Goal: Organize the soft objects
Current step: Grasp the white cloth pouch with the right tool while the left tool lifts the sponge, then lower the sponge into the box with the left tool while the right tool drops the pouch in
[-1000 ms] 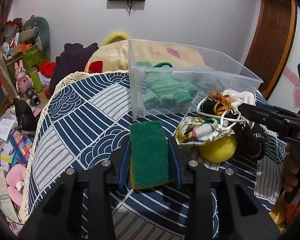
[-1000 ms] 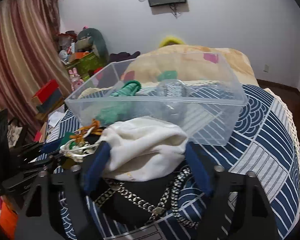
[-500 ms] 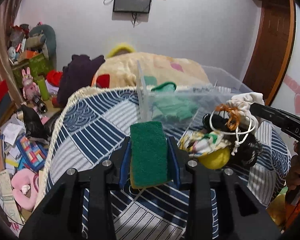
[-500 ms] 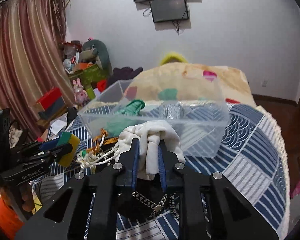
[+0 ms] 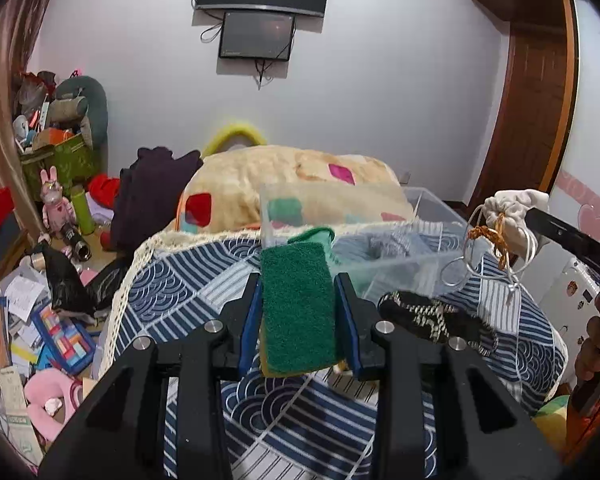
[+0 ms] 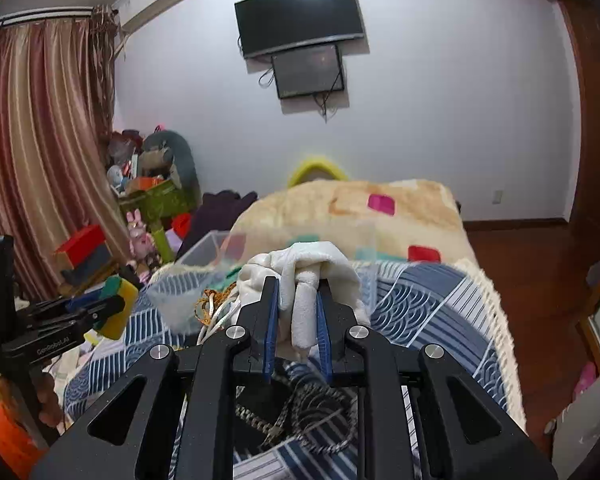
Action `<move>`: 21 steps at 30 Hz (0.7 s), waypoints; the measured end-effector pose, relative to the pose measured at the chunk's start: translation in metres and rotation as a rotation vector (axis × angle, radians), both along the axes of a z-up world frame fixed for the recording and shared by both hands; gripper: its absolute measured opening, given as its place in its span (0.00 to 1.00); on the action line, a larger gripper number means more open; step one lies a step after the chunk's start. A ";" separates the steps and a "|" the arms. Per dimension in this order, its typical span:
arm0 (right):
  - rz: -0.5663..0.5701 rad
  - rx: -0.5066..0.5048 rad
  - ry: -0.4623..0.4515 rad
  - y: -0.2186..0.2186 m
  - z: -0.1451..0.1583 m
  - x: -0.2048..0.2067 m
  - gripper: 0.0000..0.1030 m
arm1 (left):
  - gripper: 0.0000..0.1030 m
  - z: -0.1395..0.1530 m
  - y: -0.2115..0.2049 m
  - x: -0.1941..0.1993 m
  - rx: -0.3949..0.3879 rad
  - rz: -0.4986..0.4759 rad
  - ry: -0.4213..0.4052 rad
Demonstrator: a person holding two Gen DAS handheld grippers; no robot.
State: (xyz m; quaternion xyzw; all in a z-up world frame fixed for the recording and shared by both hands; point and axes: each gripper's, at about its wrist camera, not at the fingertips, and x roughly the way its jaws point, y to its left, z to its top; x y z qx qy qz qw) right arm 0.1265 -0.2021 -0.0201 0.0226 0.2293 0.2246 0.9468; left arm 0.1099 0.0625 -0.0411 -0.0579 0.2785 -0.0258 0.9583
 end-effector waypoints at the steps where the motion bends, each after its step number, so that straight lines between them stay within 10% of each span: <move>1: -0.008 -0.001 -0.011 -0.001 0.003 0.000 0.15 | 0.34 0.003 -0.001 0.001 0.004 -0.001 -0.008; 21: -0.048 -0.036 -0.077 0.019 0.014 0.030 0.15 | 0.34 0.020 -0.014 0.057 0.010 -0.033 -0.018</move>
